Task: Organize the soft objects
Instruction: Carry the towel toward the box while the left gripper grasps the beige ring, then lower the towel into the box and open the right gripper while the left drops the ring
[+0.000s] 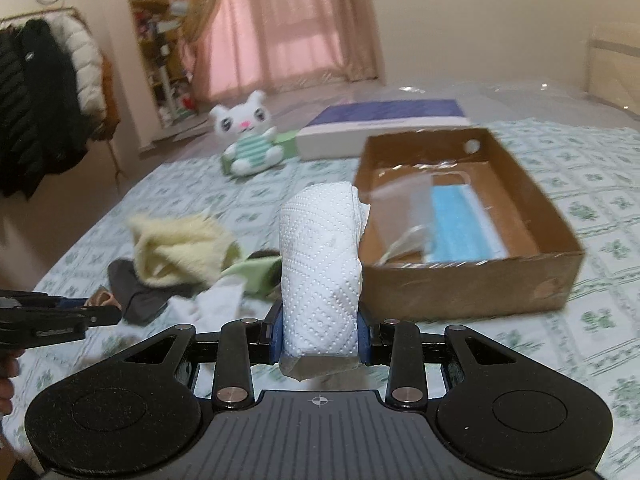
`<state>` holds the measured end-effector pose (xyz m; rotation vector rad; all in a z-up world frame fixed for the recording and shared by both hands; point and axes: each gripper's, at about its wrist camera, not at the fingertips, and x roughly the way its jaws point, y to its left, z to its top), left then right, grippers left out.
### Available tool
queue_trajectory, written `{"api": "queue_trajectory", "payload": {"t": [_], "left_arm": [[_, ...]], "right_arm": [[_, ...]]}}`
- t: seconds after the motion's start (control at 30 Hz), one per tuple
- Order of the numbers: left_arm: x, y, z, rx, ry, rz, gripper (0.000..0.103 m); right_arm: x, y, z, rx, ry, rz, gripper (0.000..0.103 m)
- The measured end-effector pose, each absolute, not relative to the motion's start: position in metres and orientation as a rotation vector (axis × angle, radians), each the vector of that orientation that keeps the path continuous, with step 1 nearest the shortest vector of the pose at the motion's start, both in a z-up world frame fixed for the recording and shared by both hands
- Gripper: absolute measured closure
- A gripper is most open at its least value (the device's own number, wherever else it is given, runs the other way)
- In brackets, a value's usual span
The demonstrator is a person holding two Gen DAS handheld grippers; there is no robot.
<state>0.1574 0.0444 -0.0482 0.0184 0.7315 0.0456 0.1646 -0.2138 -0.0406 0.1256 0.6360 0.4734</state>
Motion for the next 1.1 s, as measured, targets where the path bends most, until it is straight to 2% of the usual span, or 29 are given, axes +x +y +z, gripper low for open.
{"api": "queue_trajectory", "payload": {"t": [0.5, 0.9, 1.1], "left_arm": [[0.243, -0.083, -0.006, 0.049, 0.618, -0.236, 0.076], [0.302, -0.136, -0.022, 0.062, 0.671, -0.290, 0.074], [0.321, -0.146, -0.038, 0.065, 0.701, -0.297, 0.066]], "right_arm": [[0.198, -0.293, -0.015, 0.156, 0.555, 0.349, 0.068], [0.239, -0.324, -0.016, 0.182, 0.549, 0.335, 0.068], [0.257, -0.334, -0.021, 0.172, 0.557, 0.332, 0.068]]}}
